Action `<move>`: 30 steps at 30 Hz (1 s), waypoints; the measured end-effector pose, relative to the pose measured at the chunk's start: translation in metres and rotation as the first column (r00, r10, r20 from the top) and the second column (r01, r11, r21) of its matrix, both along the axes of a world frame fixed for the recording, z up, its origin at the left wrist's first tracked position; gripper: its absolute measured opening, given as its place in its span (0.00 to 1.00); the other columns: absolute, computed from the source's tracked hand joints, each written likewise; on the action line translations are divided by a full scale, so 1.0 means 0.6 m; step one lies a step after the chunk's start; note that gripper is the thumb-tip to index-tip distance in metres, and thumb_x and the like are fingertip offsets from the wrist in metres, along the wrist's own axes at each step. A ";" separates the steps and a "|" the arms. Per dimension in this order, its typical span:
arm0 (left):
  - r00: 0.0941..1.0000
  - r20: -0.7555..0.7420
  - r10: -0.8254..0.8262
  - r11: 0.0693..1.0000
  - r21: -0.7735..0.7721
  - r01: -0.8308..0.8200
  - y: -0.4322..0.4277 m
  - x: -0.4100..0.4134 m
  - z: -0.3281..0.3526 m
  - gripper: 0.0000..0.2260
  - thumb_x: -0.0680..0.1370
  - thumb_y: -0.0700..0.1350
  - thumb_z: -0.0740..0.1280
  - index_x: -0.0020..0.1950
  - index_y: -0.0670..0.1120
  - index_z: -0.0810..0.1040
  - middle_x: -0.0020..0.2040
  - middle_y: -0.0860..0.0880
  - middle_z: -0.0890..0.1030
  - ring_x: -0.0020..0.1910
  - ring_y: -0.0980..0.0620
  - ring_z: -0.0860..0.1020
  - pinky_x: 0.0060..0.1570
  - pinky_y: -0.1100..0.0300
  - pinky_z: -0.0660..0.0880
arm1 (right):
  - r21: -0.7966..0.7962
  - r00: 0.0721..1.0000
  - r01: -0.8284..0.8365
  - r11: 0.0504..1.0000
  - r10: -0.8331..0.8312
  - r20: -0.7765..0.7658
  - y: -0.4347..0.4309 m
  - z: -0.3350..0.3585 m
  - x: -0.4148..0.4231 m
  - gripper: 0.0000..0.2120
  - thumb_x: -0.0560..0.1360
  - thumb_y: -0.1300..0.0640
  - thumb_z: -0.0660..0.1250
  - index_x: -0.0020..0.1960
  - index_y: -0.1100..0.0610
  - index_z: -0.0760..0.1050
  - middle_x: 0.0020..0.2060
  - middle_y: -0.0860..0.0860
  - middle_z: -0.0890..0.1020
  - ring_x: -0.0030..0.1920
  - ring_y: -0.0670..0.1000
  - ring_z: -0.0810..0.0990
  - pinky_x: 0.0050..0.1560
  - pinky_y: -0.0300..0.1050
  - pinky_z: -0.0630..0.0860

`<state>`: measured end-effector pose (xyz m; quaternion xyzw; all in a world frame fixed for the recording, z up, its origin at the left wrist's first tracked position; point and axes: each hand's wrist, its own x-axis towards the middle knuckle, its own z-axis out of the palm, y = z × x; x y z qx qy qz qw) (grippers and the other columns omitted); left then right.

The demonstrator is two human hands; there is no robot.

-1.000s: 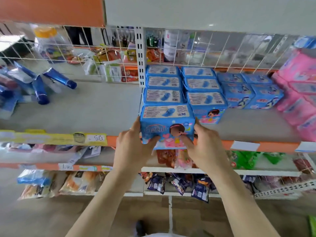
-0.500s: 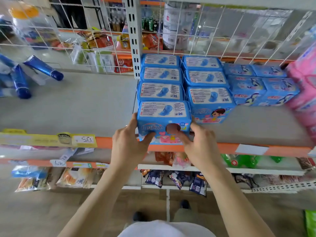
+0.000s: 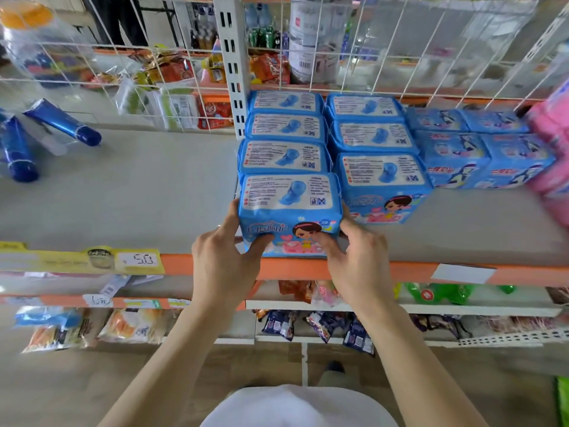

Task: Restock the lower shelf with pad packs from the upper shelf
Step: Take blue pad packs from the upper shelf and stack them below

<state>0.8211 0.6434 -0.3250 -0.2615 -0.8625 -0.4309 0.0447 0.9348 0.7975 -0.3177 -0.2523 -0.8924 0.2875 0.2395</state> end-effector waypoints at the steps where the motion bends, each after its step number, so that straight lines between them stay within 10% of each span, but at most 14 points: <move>1: 1.000 -0.001 -0.005 1.000 0.001 0.005 -0.001 0.000 -0.002 0.33 0.71 0.55 0.72 0.74 0.47 0.71 0.52 0.50 0.86 0.45 0.48 0.86 0.49 0.45 0.83 | -0.001 1.000 0.007 1.000 -0.007 -0.002 -0.001 -0.002 0.000 0.23 0.74 0.50 0.73 0.63 0.63 0.78 0.52 0.52 0.86 0.41 0.52 0.82 0.39 0.29 0.65; 30: 0.998 0.068 -0.008 1.000 -0.004 0.008 0.002 -0.007 -0.023 0.33 0.73 0.49 0.77 0.76 0.48 0.69 0.55 0.51 0.86 0.48 0.48 0.85 0.52 0.44 0.82 | -0.040 0.998 0.025 0.999 -0.027 -0.051 -0.003 -0.030 -0.003 0.25 0.73 0.52 0.74 0.66 0.62 0.77 0.60 0.51 0.83 0.52 0.48 0.85 0.51 0.34 0.77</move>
